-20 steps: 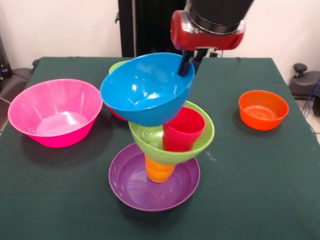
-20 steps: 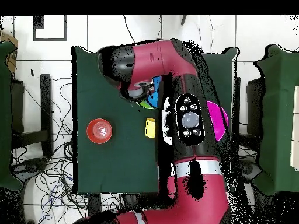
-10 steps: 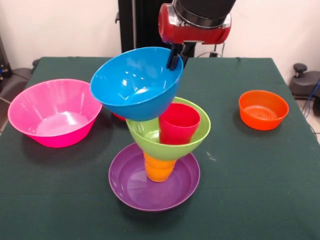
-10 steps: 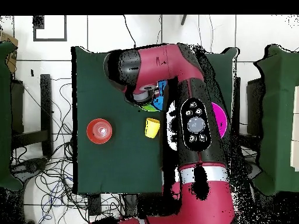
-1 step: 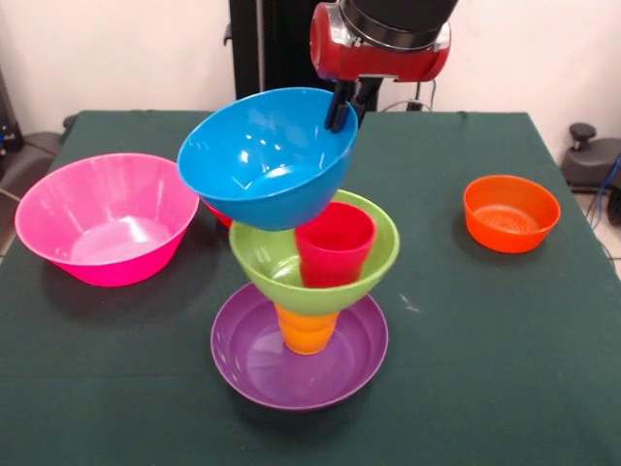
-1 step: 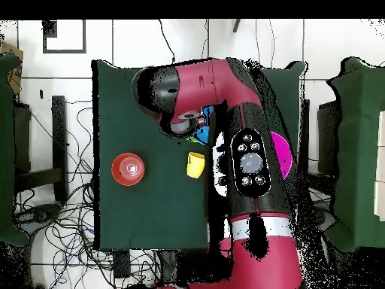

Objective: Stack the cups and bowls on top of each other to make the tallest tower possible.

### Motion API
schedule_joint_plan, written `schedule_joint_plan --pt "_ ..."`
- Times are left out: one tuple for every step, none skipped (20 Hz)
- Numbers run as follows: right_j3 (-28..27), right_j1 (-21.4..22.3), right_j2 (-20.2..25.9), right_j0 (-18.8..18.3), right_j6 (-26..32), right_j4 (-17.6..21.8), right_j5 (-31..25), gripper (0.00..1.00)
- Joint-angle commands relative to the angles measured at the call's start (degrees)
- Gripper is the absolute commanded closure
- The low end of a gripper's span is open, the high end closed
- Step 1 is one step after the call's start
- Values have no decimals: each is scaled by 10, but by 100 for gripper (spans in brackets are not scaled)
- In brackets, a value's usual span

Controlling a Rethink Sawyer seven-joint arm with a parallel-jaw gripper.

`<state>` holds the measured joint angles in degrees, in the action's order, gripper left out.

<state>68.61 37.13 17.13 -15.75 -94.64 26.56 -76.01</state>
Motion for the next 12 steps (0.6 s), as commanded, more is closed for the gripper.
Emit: schedule_joint_plan --pt "44 32 1 20 5 -8 -45 100" --pt "42 34 1 22 2 -11 -52 100" --pt "34 35 2 25 2 -13 -65 100" --pt "31 35 2 25 4 -12 -69 100" --pt "25 33 3 26 6 -12 -73 100" --pt "23 33 3 26 6 -12 -73 100" --pt "23 33 3 26 7 -12 -74 100" --pt "23 33 3 25 8 -11 -75 100" --pt "21 32 3 25 8 -10 -72 100" --pt "15 26 4 27 4 -10 -73 100" --pt "8 21 5 29 1 -9 -73 100" --pt "0 17 6 32 -3 -9 -77 100"
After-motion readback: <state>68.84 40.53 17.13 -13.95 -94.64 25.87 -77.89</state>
